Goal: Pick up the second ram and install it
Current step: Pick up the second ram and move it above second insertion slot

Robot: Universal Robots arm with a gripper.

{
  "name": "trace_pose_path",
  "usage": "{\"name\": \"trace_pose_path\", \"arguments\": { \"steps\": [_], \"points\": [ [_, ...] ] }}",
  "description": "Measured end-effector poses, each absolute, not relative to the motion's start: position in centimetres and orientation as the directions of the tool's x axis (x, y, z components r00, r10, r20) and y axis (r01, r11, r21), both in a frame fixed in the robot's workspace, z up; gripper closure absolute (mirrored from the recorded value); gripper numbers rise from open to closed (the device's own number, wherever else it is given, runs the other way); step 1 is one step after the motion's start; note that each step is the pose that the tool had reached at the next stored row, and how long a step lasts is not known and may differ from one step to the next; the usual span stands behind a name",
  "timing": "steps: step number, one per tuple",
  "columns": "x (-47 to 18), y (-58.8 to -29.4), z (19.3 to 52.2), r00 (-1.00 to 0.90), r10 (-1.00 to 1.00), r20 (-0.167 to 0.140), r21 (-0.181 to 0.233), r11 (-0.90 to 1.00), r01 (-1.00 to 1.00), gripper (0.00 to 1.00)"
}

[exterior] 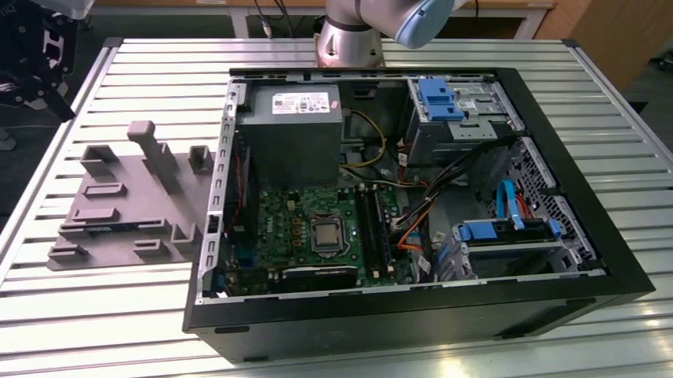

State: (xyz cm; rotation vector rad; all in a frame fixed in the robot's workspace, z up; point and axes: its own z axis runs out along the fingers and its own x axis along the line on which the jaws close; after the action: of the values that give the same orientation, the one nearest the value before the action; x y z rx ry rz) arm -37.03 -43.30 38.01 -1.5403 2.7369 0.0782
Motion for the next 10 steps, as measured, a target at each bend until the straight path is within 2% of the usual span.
{"name": "trace_pose_path", "arguments": {
  "steps": [10],
  "points": [
    [-37.05, -43.30, 37.97, -0.431, -0.902, -0.025, 0.043, 0.429, -0.902, 0.89]
  ]
}}
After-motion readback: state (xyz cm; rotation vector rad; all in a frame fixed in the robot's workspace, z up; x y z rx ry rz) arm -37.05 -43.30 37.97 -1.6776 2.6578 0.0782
